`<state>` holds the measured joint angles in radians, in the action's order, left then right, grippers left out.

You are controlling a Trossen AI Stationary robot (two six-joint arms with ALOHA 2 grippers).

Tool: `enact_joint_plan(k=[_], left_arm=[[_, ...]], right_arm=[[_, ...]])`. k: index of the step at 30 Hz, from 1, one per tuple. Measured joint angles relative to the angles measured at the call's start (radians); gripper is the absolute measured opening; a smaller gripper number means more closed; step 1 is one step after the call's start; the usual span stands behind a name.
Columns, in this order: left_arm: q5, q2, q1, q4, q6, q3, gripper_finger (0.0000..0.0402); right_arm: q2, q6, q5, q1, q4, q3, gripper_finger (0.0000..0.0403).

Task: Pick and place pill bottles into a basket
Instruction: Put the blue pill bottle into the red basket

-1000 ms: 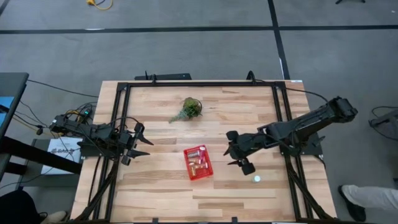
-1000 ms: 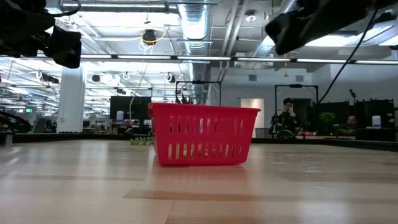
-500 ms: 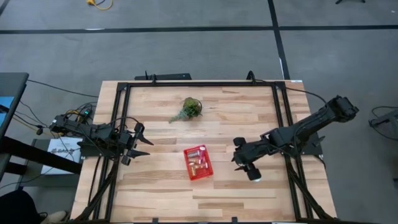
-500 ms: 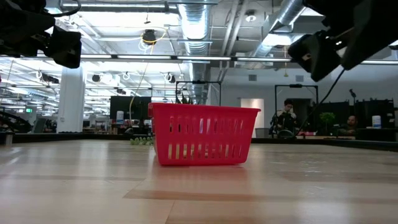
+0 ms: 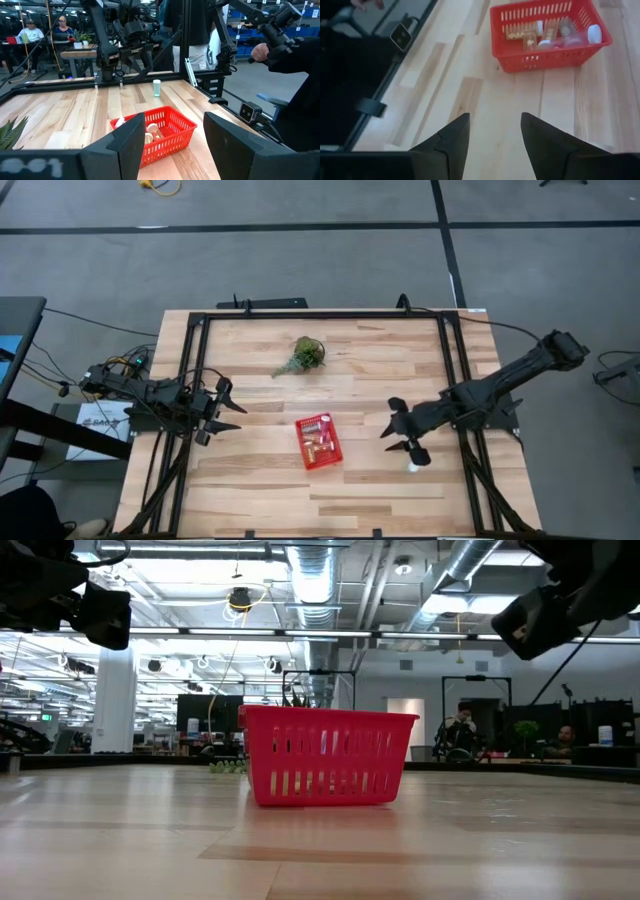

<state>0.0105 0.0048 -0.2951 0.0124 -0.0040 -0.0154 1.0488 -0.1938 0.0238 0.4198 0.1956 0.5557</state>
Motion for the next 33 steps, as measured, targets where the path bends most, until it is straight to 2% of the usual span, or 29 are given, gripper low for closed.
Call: enact_joint_plan(k=[10, 18, 24, 33], left_arm=[[0.000, 0.000, 0.000, 0.000, 0.000, 0.000, 0.0192], [0.000, 0.000, 0.000, 0.000, 0.000, 0.000, 0.0192], [0.000, 0.000, 0.000, 0.000, 0.000, 0.000, 0.0192], [0.000, 0.000, 0.000, 0.000, 0.000, 0.000, 0.0192]], right_arm=[[-0.034, -0.130, -0.003, 0.071, 0.023, -0.028, 0.0170], [-0.044, -0.363, -0.023, 0.168, 0.171, -0.028, 0.0165], [-0.044, -0.507, -0.025, 0.247, 0.205, -0.028, 0.0164], [-0.039, -0.578, -0.114, 0.324, 0.205, -0.028, 0.0163]])
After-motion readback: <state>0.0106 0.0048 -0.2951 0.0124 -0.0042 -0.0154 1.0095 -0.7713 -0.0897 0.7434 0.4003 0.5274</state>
